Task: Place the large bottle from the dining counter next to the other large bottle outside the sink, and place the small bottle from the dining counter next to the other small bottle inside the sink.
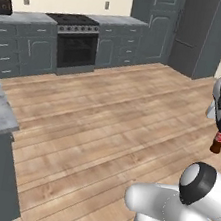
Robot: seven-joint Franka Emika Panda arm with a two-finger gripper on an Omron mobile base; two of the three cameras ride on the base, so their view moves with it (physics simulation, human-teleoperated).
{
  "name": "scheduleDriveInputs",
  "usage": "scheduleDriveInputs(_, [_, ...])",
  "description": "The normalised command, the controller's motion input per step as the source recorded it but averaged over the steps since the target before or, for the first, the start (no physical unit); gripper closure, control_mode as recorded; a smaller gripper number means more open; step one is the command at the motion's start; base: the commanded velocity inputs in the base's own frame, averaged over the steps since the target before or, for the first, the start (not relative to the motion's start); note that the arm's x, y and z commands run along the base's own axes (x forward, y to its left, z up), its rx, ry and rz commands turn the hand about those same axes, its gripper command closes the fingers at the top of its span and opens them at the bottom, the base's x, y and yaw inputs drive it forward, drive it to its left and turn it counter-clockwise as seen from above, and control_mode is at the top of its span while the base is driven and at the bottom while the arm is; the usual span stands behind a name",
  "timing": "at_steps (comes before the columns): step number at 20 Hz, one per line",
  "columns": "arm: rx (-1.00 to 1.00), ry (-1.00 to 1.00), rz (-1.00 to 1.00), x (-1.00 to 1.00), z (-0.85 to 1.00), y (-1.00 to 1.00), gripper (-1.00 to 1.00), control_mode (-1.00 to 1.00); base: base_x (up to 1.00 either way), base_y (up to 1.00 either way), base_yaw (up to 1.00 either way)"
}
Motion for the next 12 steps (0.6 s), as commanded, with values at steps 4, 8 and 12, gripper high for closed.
scheduleDriveInputs(4, [0.00,0.00,0.00,0.00,0.00,0.00,1.00,1.00,0.00,0.00,0.25])
scheduleDriveInputs(8, [0.00,0.00,0.00,0.00,0.00,0.00,1.00,1.00,0.00,0.00,0.25])
scheduleDriveInputs(12, [0.00,0.00,0.00,0.00,0.00,0.00,1.00,1.00,0.00,0.00,0.25])
